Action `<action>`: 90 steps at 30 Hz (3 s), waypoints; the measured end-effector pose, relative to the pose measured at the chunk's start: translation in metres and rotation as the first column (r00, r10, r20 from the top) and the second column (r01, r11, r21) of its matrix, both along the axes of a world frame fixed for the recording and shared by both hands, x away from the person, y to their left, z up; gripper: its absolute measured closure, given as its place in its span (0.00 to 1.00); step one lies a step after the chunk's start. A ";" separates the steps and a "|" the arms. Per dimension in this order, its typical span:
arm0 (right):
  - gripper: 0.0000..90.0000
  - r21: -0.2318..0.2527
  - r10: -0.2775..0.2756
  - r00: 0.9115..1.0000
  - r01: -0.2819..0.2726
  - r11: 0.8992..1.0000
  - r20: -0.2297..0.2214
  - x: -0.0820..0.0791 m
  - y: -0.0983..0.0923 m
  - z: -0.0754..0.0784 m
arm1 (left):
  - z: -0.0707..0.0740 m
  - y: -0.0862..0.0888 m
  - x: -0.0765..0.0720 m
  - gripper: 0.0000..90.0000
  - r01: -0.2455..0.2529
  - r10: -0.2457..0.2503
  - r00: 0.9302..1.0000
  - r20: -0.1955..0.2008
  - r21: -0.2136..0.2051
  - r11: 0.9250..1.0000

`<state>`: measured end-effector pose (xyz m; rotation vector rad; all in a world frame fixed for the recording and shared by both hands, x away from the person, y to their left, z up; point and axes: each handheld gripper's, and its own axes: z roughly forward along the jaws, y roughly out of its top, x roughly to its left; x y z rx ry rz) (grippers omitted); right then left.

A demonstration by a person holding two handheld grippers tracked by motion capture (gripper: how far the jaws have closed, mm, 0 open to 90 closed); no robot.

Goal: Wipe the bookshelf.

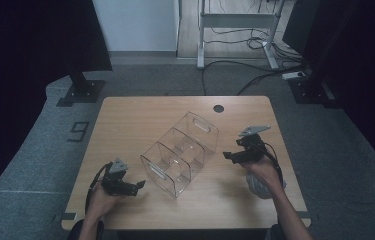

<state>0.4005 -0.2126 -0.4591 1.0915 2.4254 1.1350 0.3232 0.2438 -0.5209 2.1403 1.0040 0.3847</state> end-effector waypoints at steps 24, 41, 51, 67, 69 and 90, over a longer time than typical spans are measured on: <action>0.37 0.038 0.108 0.994 -0.108 0.993 -0.001 0.037 0.045 -0.018 | -0.006 -0.027 0.013 0.00 -0.023 0.023 1.000 0.016 0.045 0.999; 0.38 0.037 0.142 0.990 -0.142 0.989 -0.004 0.011 0.035 -0.018 | -0.011 -0.028 0.019 0.00 -0.049 0.049 0.999 0.006 0.061 0.997; 0.37 0.025 0.150 0.989 -0.150 0.988 -0.004 -0.007 0.029 -0.017 | -0.010 -0.028 0.019 0.00 -0.058 0.058 0.998 0.003 0.037 0.998; 0.37 0.016 0.148 0.989 -0.147 0.989 -0.022 -0.031 0.023 -0.024 | -0.009 -0.031 0.010 0.00 -0.035 0.035 0.999 -0.018 0.012 0.999; 0.37 0.022 0.148 0.989 -0.147 0.989 -0.019 -0.032 0.022 -0.024 | -0.007 -0.031 0.006 0.00 -0.027 0.027 0.999 -0.018 -0.005 1.000; 0.37 0.020 0.173 0.985 -0.173 0.985 -0.025 -0.034 0.030 -0.030 | 0.015 -0.032 -0.021 0.00 0.099 -0.099 0.995 0.008 -0.058 0.993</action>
